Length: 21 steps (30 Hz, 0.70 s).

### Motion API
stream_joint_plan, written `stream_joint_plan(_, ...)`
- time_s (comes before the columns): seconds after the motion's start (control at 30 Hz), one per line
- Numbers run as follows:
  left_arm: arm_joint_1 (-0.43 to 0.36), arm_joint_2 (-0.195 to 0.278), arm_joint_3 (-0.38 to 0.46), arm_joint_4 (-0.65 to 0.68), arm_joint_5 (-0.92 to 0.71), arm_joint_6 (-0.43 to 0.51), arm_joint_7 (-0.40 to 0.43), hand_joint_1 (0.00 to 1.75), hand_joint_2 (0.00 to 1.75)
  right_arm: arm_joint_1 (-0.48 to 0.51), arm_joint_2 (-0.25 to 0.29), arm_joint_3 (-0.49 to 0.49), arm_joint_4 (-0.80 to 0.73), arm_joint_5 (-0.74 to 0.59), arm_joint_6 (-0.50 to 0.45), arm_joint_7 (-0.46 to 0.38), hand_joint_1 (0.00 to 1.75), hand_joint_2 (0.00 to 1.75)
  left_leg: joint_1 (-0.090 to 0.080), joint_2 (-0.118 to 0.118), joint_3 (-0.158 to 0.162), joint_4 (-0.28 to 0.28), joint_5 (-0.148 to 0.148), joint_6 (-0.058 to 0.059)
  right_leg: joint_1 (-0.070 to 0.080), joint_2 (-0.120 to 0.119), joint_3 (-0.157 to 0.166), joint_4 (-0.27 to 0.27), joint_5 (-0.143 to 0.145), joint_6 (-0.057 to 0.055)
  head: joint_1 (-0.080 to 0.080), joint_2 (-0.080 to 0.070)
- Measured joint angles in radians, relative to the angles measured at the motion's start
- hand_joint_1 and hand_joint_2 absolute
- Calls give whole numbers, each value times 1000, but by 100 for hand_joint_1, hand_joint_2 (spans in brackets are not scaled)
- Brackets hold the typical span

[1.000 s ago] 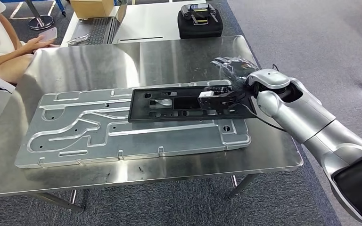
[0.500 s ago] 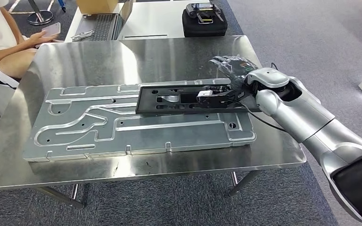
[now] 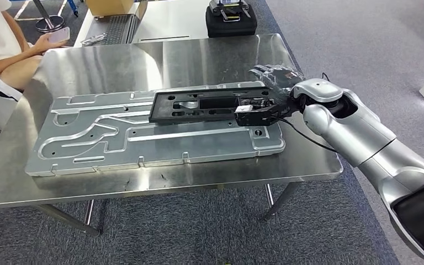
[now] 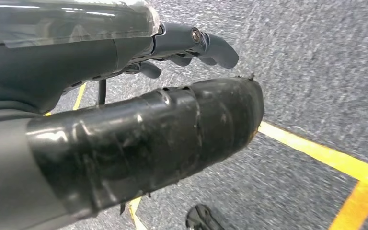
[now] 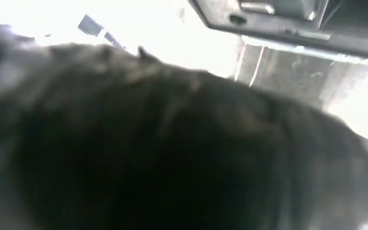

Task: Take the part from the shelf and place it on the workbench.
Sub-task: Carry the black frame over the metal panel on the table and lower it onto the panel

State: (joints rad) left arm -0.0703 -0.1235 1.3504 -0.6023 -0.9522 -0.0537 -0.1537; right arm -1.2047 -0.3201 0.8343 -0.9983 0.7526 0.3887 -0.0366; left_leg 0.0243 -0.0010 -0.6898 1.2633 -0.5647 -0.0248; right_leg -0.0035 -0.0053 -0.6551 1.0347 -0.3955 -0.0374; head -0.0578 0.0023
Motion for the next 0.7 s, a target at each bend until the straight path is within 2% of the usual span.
stream_joint_plan(0.07,-2,0,0,-4,0,0,0,0,0,-1,-1,0,-1,0,0,0,0,0,-3,-1,104,-139,33,8,2,0,-19,6,15,7,0,0)
stream_joint_plan(0.1,-3,0,0,-6,0,0,0,0,0,-2,-3,0,-2,0,0,0,0,0,-6,-2,139,-194,45,15,3,0,-25,8,21,12,0,0)
stream_joint_plan(0.13,-3,-1,0,-8,0,0,0,0,0,-3,-6,-1,-3,1,0,0,0,0,-9,-3,158,-227,51,22,3,-1,-28,10,28,18,1,0)
stream_joint_plan(0.23,-3,-2,0,-12,0,-1,0,0,0,-3,-10,-1,-5,1,2,0,0,0,-12,-3,148,-239,75,43,0,-1,-32,2,46,37,2,0)
stream_joint_plan(0.27,-3,-3,0,-12,0,-1,0,0,0,-3,-13,-1,-5,1,3,0,0,0,-11,-1,143,-243,88,51,-1,0,-38,8,33,42,2,0)
stream_joint_plan(0.3,-4,-4,0,-13,0,-1,0,0,0,-3,-16,-1,-5,2,4,0,0,0,-9,1,134,-247,102,58,-2,2,-48,31,0,47,3,0)
stream_joint_plan(0.33,-4,-5,0,-13,0,-1,0,0,0,-4,-19,-1,-5,2,5,0,0,0,-7,3,122,-250,116,64,-4,3,-61,74,-50,51,4,0)
stream_joint_plan(0.37,-4,-6,0,-14,0,-1,0,0,0,-3,-22,0,-5,2,5,0,0,0,-7,4,107,-250,128,67,-5,4,-76,132,-106,55,4,0)
stream_joint_plan(0.4,-3,-7,0,-14,0,-1,0,0,0,-2,-25,0,-5,3,5,0,0,0,-7,4,92,-249,139,67,-6,5,-88,195,-149,58,5,0)
stream_joint_plan(0.43,-2,-8,0,-14,0,-1,0,0,0,-1,-26,0,-5,3,6,0,0,0,-8,4,76,-248,150,67,-8,5,-91,246,-170,61,5,0)
stream_joint_plan(0.47,-2,-9,0,-14,-1,-1,0,0,0,0,-27,0,-5,3,6,0,0,0,-8,5,59,-246,162,65,-9,5,-81,272,-167,63,5,0)
stream_joint_plan(0.5,-2,-10,0,-15,-1,-1,0,0,0,0,-28,0,-5,3,6,0,0,0,-8,5,43,-245,172,63,-10,4,-55,265,-147,63,5,0)
stream_joint_plan(0.53,-2,-11,0,-15,-1,-2,0,0,0,0,-29,0,-5,3,6,0,0,0,-7,5,29,-242,182,60,-10,4,-11,222,-122,61,5,0)
stream_joint_plan(0.57,-3,-12,0,-15,-1,-2,0,0,0,-1,-29,-1,-6,3,6,0,0,0,-7,5,18,-240,191,57,-10,4,43,159,-111,58,5,0)
stream_joint_plan(0.6,-3,-13,0,-15,-1,-3,0,0,0,-2,-29,-1,-7,3,5,0,0,0,-9,5,10,-238,200,52,-8,5,95,87,-114,53,4,0)
stream_joint_plan(0.63,-3,-14,0,-15,-1,-3,0,0,0,-4,-29,-1,-9,3,5,0,0,0,-10,5,6,-239,209,47,-5,5,132,31,-123,48,4,0)
stream_joint_plan(0.67,-3,-15,0,-15,-1,-3,0,0,0,-5,-30,-1,-10,3,4,0,0,0,-10,4,5,-241,218,41,-1,5,151,-1,-133,43,4,0)
stream_joint_plan(0.7,-2,-16,0,-15,-1,-3,0,0,0,-6,-31,-1,-11,3,4,0,0,0,-10,4,5,-245,228,34,3,5,154,-16,-131,37,5,0)
